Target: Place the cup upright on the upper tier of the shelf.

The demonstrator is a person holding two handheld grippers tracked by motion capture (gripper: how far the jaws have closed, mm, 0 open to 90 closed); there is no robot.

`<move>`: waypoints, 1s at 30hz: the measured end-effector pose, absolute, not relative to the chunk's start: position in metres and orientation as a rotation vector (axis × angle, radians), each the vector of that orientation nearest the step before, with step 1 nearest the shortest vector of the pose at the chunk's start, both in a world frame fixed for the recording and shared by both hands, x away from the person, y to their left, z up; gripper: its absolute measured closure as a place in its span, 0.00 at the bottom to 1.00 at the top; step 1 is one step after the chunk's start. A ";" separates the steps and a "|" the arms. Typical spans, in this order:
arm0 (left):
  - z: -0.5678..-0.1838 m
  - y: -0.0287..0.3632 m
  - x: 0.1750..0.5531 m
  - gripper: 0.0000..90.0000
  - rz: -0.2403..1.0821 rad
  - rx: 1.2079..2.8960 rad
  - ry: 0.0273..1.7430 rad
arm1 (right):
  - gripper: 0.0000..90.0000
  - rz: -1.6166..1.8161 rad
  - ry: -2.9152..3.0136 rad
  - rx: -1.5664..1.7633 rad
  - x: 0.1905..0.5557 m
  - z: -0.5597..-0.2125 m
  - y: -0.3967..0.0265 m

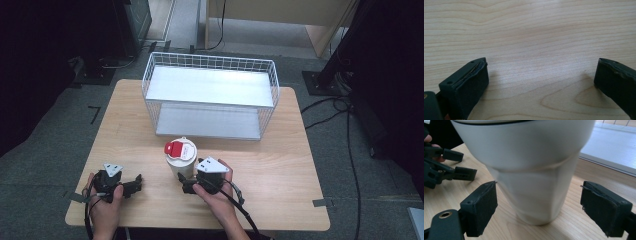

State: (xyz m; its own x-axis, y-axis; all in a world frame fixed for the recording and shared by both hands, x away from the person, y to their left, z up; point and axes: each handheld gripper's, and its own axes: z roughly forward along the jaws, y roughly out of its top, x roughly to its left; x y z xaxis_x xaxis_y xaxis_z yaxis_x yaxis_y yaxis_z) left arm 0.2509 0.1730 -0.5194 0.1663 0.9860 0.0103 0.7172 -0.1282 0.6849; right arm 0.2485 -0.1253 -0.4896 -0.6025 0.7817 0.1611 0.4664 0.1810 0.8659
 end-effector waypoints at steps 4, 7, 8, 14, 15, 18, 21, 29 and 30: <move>-0.519 0.173 0.251 0.00 0.648 1.908 1.607 | 0.15 1.399 2.134 1.174 0.251 -0.491 -0.117; -0.519 0.173 0.251 0.00 0.648 1.908 1.607 | 0.15 1.394 2.122 1.167 0.252 -0.491 -0.113; -0.519 0.173 0.251 0.00 0.648 1.909 1.606 | 0.15 1.388 2.108 1.161 0.253 -0.491 -0.111; -0.519 0.173 0.251 0.00 0.648 1.909 1.607 | 0.13 1.407 2.062 1.153 0.256 -0.492 -0.105; -0.519 0.173 0.251 0.00 0.648 1.909 1.607 | 0.12 1.417 2.053 1.158 0.256 -0.492 -0.104; -0.519 0.173 0.251 0.00 0.648 1.909 1.607 | 0.12 1.432 2.016 1.164 0.257 -0.494 -0.101; -0.519 0.173 0.251 0.00 0.648 1.909 1.607 | 0.12 1.421 1.995 1.147 0.257 -0.494 -0.098; -0.519 0.172 0.251 0.00 0.647 1.907 1.606 | 0.12 1.437 1.943 1.141 0.260 -0.494 -0.092; -0.519 0.172 0.251 0.00 0.647 1.908 1.606 | 0.12 1.447 1.935 1.145 0.260 -0.494 -0.092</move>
